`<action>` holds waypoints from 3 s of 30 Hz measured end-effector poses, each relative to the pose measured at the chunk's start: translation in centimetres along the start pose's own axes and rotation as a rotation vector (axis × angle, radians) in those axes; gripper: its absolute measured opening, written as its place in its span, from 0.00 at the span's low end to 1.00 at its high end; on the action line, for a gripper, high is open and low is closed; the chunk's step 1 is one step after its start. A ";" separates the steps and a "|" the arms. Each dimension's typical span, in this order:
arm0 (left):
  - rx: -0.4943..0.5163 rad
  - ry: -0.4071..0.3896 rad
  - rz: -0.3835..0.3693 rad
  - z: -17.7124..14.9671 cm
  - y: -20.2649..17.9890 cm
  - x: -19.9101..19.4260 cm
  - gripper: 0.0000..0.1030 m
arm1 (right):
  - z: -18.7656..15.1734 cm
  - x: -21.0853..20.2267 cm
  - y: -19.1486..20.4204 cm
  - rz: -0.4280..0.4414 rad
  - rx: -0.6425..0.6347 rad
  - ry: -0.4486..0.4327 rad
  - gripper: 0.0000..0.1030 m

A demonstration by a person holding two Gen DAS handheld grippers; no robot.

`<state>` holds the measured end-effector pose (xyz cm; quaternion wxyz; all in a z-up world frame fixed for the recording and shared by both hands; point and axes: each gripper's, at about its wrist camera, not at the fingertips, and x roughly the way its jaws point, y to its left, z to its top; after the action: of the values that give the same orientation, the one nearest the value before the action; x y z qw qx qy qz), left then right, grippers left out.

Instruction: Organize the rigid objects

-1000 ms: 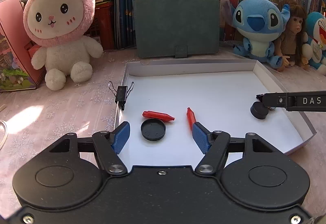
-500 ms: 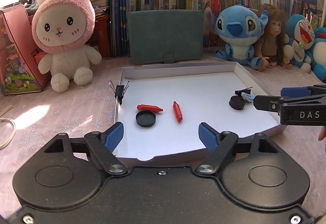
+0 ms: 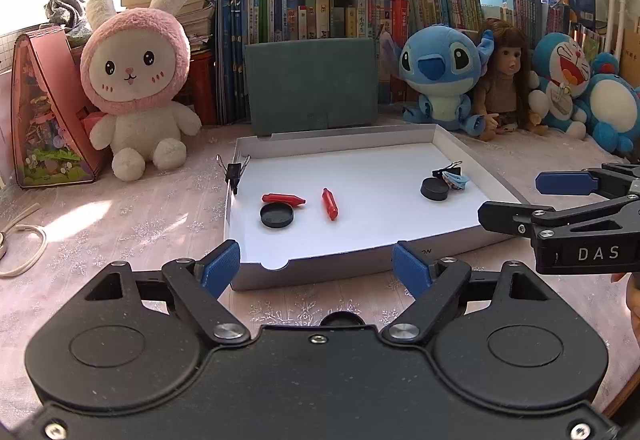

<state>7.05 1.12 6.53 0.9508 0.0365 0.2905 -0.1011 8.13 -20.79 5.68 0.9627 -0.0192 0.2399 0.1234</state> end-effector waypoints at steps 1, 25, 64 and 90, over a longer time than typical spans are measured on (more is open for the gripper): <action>-0.003 0.001 -0.004 -0.2 0.0 -0.2 0.80 | -0.2 -0.2 0.1 0.002 -0.005 -0.002 0.89; -0.043 0.092 -0.035 -5.2 0.1 -1.6 0.80 | -6.2 -3.6 2.2 0.095 -0.086 0.026 0.90; -0.013 0.129 -0.148 -7.3 -1.6 -1.6 0.13 | -8.4 -3.7 5.4 0.170 -0.214 0.114 0.20; -0.032 0.078 -0.073 -7.1 -2.1 -1.8 0.35 | -7.9 -3.6 3.3 0.132 -0.127 0.111 0.58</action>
<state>1.28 0.28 1.61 0.9349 0.0143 0.3300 -0.1296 0.59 -19.17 0.47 0.9346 -0.0711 0.2852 0.2002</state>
